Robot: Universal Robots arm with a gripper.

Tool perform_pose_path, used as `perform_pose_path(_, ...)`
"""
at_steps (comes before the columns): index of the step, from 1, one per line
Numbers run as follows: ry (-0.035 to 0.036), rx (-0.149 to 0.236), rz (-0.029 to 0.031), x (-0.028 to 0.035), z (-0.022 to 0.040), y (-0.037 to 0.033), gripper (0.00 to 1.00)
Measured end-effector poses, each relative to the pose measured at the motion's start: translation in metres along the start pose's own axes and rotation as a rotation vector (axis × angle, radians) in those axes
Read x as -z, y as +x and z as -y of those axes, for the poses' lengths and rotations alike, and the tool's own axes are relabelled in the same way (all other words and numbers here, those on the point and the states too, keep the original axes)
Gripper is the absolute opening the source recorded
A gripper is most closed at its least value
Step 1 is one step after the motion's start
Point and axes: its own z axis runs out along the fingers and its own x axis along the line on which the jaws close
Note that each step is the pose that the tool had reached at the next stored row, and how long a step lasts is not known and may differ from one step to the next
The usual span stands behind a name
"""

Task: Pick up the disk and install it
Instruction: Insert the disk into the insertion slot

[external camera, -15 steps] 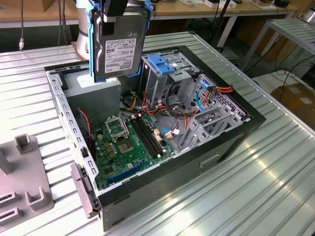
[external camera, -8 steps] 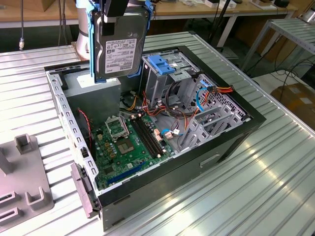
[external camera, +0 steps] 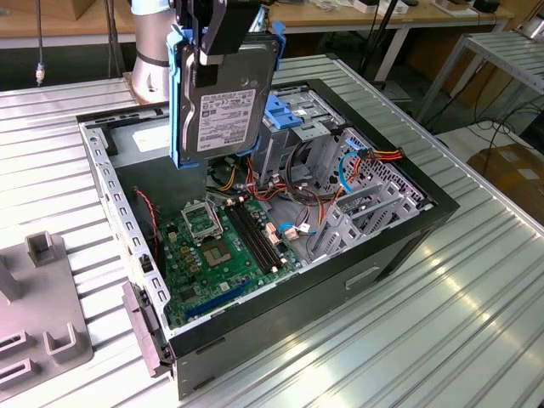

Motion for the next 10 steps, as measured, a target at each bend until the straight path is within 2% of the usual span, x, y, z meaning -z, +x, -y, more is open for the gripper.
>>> perform_pose_path(2,0.0,0.0,-0.0008,-0.0001,0.0007,0.0056,0.37)
perform_pose_path(4,0.0,0.0,-0.0014,-0.0004,0.0045,0.0119,0.37)
perform_pose_path(6,0.0,0.0,-0.0016,-0.0006,0.0168,0.0138,0.37)
perform_pose_path(9,0.0001,0.0,-0.0014,-0.001,0.0279,0.0137,0.37)
perform_pose_path(10,0.0001,0.0,-0.0017,-0.0011,0.0294,0.0137,0.37)
